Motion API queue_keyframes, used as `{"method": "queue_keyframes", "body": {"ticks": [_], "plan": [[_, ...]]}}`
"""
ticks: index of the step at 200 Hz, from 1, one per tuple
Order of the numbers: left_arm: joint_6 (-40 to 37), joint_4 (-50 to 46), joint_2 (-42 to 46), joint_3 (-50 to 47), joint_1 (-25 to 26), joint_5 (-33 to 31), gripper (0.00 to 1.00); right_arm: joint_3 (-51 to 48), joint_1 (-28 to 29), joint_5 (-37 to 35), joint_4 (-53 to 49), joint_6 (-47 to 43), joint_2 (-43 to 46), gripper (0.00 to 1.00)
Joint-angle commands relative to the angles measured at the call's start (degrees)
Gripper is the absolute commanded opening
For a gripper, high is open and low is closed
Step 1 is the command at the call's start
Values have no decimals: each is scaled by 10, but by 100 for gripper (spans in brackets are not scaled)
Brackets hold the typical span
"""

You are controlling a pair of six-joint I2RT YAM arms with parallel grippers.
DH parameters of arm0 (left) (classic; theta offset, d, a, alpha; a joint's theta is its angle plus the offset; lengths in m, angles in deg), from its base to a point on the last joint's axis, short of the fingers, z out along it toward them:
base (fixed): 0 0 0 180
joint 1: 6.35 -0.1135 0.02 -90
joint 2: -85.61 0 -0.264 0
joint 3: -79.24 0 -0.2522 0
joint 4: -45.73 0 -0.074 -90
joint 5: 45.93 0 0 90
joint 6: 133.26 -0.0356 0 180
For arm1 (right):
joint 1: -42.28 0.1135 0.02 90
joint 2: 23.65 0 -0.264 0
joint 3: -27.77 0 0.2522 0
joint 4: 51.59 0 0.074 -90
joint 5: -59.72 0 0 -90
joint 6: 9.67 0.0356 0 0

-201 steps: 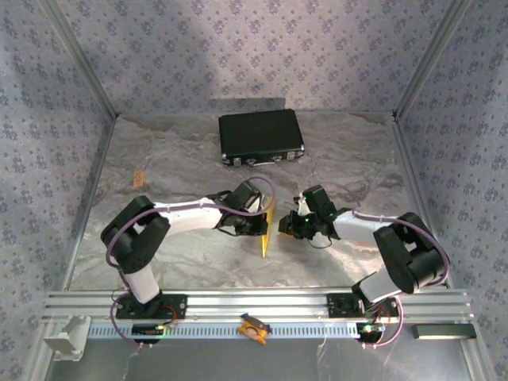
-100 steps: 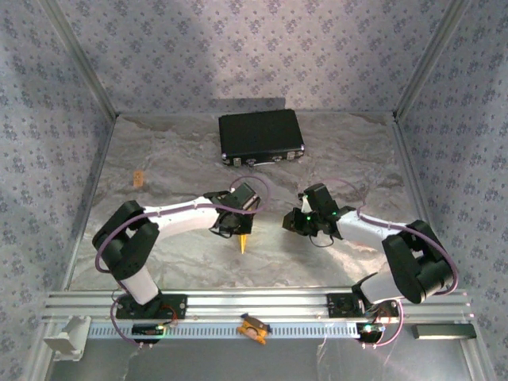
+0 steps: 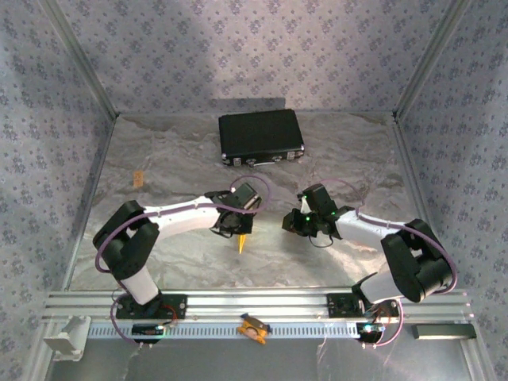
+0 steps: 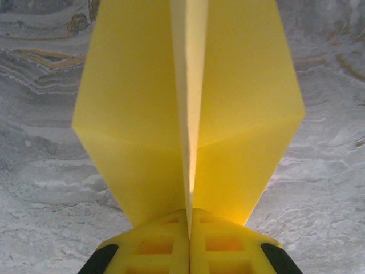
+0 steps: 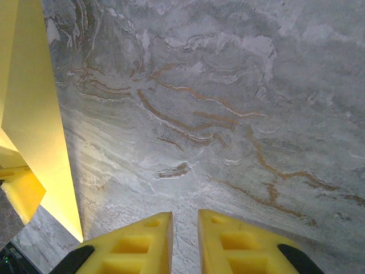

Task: Fold a paper plane with a square sheet of paper (pick it up from the middle)
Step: Move the paper plane to the center of the table.

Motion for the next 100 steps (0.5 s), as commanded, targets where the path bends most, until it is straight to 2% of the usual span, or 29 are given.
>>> {"method": "queue_keyframes", "body": {"ticks": [1,100], "plan": [[2,-14,-9,16,4,7,8,15,4,-8,-13,-6,-6,21],[1,-18,-30,24,4,17,9,12,4,9,5,-4,-11,21]]}}
